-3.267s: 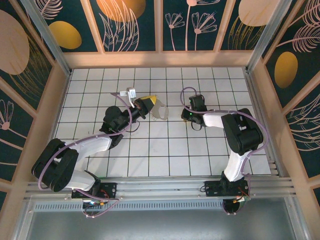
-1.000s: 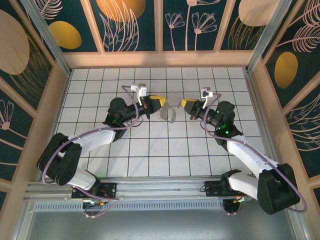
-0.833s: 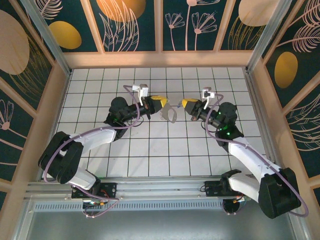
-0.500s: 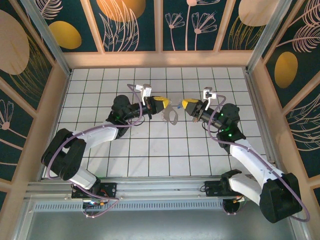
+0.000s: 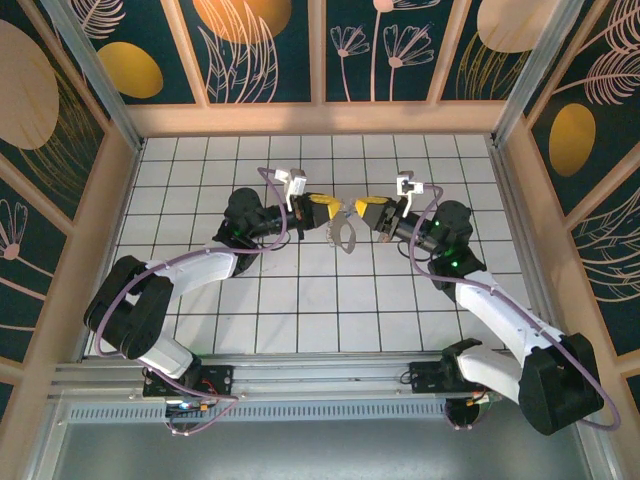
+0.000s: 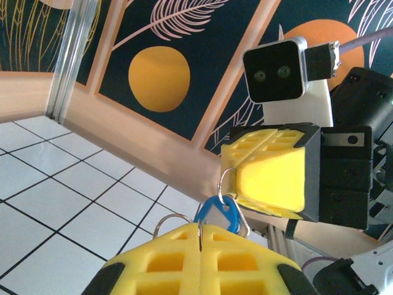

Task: Put the keys on the keyring

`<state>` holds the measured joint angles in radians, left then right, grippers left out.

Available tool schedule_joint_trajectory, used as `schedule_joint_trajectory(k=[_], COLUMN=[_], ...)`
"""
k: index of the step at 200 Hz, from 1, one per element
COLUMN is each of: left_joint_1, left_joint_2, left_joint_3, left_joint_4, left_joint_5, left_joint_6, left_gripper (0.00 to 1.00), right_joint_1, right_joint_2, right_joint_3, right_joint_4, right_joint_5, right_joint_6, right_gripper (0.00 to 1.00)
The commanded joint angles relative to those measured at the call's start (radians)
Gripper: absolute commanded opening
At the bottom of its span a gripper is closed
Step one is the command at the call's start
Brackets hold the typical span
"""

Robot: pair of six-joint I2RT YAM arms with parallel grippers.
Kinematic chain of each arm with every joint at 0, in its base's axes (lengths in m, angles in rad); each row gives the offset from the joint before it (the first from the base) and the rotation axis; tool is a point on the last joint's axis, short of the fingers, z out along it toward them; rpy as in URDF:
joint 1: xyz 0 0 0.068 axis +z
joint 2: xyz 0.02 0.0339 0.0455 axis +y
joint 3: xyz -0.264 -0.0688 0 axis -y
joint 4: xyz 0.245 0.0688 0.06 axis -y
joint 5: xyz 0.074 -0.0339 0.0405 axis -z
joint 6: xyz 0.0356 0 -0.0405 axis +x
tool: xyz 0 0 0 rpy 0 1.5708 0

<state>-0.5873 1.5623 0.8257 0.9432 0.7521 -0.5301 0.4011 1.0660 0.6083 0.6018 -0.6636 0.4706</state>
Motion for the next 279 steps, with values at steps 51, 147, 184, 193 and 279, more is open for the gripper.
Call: schedule_joint_trajectory(k=[51, 147, 184, 193, 279], left_joint_1=[0.006, 0.006, 0.006, 0.006, 0.005], left_joint_2=[-0.078, -0.087, -0.074, -0.073, -0.067], left_joint_3=[-0.028, -0.056, -0.049, -0.048, -0.041], left_joint_4=[0.023, 0.104, 0.11, 0.114, 0.118], left_joint_5=[-0.036, -0.032, -0.019, -0.015, 0.006], left_joint_6=[0.209, 0.255, 0.245, 0.24, 0.222], left_gripper=[0.0, 0.0, 0.0, 0.0, 0.0], right_joint_1=[0.006, 0.025, 0.044, 0.048, 0.085], right_joint_2=[-0.019, 0.0, 0.016, 0.019, 0.061], right_joint_3=[0.032, 0.055, 0.079, 0.084, 0.113], right_joint_4=[0.002, 0.005, -0.002, -0.004, -0.008], right_joint_5=[0.002, -0.037, -0.034, -0.033, -0.022], right_joint_6=[-0.025, -0.023, -0.035, -0.036, -0.048], right_gripper=[0.0, 0.0, 0.0, 0.0, 0.0])
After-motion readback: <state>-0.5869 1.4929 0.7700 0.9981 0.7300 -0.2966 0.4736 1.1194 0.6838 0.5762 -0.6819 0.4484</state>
